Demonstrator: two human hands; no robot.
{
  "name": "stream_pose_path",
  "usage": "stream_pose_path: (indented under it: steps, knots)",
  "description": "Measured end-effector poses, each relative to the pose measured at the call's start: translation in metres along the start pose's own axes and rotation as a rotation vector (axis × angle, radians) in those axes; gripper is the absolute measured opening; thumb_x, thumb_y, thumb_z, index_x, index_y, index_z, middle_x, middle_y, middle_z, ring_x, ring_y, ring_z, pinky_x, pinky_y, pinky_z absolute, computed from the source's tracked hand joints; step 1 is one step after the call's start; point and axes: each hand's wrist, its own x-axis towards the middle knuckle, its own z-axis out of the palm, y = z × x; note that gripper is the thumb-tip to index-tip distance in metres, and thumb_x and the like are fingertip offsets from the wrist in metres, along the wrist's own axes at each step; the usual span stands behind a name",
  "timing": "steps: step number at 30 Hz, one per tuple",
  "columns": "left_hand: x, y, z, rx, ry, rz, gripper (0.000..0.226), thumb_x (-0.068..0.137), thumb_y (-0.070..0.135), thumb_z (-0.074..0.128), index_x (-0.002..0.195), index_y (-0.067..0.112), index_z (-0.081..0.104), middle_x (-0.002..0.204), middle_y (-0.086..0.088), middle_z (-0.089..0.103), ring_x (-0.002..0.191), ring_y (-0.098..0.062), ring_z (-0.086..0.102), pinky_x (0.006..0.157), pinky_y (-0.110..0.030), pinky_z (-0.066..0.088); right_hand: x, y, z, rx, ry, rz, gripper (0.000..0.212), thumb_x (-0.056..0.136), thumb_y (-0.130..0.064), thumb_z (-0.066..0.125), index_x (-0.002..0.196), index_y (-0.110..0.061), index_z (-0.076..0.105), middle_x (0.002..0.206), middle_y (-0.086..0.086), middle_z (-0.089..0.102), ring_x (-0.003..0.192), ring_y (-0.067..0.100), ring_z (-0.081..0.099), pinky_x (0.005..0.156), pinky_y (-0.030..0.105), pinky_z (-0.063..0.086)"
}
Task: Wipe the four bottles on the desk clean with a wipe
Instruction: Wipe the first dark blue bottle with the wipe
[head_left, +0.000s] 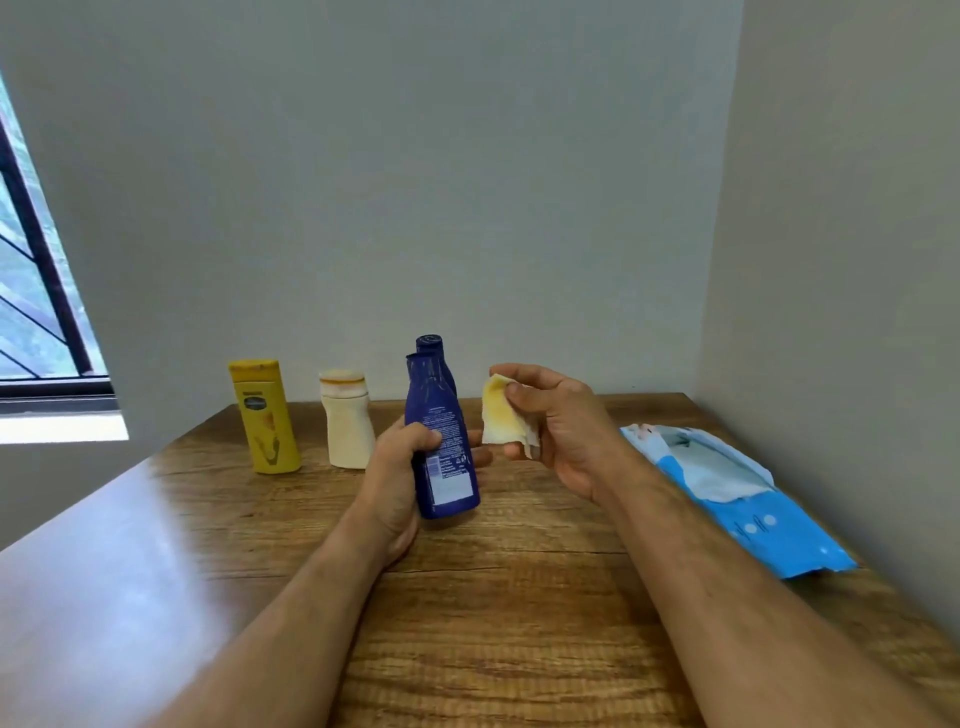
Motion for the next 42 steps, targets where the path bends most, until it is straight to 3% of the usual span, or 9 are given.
stream_pose_path:
  steps: [6, 12, 17, 21, 24, 28, 32, 34, 42]
  knots:
    - [-0.003, -0.001, 0.005, -0.06, -0.043, -0.036, 0.04, 0.085, 0.011, 0.046, 0.124, 0.007, 0.056, 0.078, -0.014, 0.071, 0.064, -0.028, 0.069, 0.059, -0.042, 0.061, 0.002, 0.005, 0.008, -0.048, -0.029, -0.01, 0.018, 0.086, 0.001, 0.068, 0.101, -0.01, 0.066, 0.096, 0.014, 0.067, 0.069, 0.018, 0.068, 0.044, 0.023, 0.052]
    - [-0.004, 0.002, 0.008, -0.125, 0.017, -0.024, 0.028, 0.098, 0.019, 0.036, 0.109, 0.007, 0.059, 0.069, -0.01, 0.07, 0.058, -0.024, 0.067, 0.05, -0.037, 0.058, 0.004, 0.01, 0.009, -0.055, -0.07, 0.002, 0.027, 0.085, 0.012, 0.063, 0.1, -0.01, 0.07, 0.106, 0.016, 0.068, 0.089, 0.023, 0.068, 0.062, 0.028, 0.059]
    - [-0.003, 0.004, 0.007, -0.107, 0.055, 0.032, 0.04, 0.102, 0.031, 0.033, 0.102, 0.009, 0.065, 0.077, -0.011, 0.069, 0.061, -0.023, 0.064, 0.053, -0.034, 0.053, 0.003, 0.011, 0.009, -0.063, -0.089, 0.038, 0.036, 0.08, 0.008, 0.071, 0.108, -0.013, 0.061, 0.122, 0.021, 0.061, 0.106, 0.036, 0.065, 0.065, 0.046, 0.062]
    - [-0.003, 0.004, 0.008, -0.088, 0.029, 0.021, 0.04, 0.101, 0.033, 0.035, 0.106, 0.008, 0.066, 0.08, -0.014, 0.068, 0.065, -0.026, 0.063, 0.056, -0.035, 0.053, -0.007, 0.008, 0.019, -0.407, -0.024, -0.166, 0.031, 0.08, -0.004, 0.077, 0.098, -0.021, 0.057, 0.098, 0.006, 0.07, 0.081, 0.017, 0.072, 0.052, 0.027, 0.056]
    - [-0.002, 0.003, 0.009, -0.077, 0.02, 0.021, 0.04, 0.1, 0.032, 0.036, 0.107, 0.007, 0.066, 0.081, -0.015, 0.069, 0.065, -0.027, 0.064, 0.053, -0.036, 0.055, -0.007, 0.012, 0.027, -0.723, 0.104, -0.402, 0.034, 0.079, -0.013, 0.08, 0.091, -0.031, 0.053, 0.096, -0.005, 0.06, 0.082, 0.003, 0.058, 0.052, 0.01, 0.047]
    - [0.001, 0.003, 0.012, -0.108, 0.013, 0.027, 0.04, 0.1, 0.03, 0.034, 0.097, 0.009, 0.068, 0.075, -0.012, 0.07, 0.062, -0.024, 0.065, 0.056, -0.035, 0.053, -0.006, 0.021, 0.029, -0.994, 0.113, -0.659, 0.012, 0.088, -0.025, 0.072, 0.094, -0.027, 0.062, 0.095, -0.01, 0.056, 0.088, 0.002, 0.055, 0.074, 0.012, 0.047]
    - [0.008, 0.004, 0.01, -0.223, 0.043, 0.064, 0.041, 0.101, 0.029, 0.035, 0.1, 0.007, 0.07, 0.084, -0.013, 0.072, 0.075, -0.024, 0.069, 0.074, -0.038, 0.053, -0.007, 0.026, 0.026, -1.303, 0.009, -0.758, 0.047, 0.089, -0.051, 0.061, 0.127, -0.024, 0.063, 0.11, -0.009, 0.059, 0.102, 0.006, 0.047, 0.091, 0.023, 0.045]
    - [0.01, 0.005, 0.009, -0.235, 0.052, 0.072, 0.042, 0.102, 0.03, 0.034, 0.099, 0.008, 0.07, 0.082, -0.012, 0.071, 0.072, -0.023, 0.069, 0.07, -0.035, 0.055, -0.007, 0.026, 0.025, -1.352, -0.007, -0.761, 0.056, 0.085, -0.054, 0.065, 0.132, -0.024, 0.06, 0.116, -0.007, 0.055, 0.107, 0.007, 0.044, 0.095, 0.021, 0.041]
    - [0.008, 0.005, 0.013, -0.127, -0.019, 0.037, 0.043, 0.102, 0.036, 0.032, 0.099, 0.009, 0.065, 0.071, -0.009, 0.069, 0.059, -0.023, 0.065, 0.057, -0.035, 0.053, 0.0, 0.025, 0.027, -1.081, 0.277, -0.982, 0.02, 0.094, -0.015, 0.064, 0.111, -0.012, 0.071, 0.106, -0.001, 0.062, 0.095, 0.006, 0.057, 0.085, 0.012, 0.047]
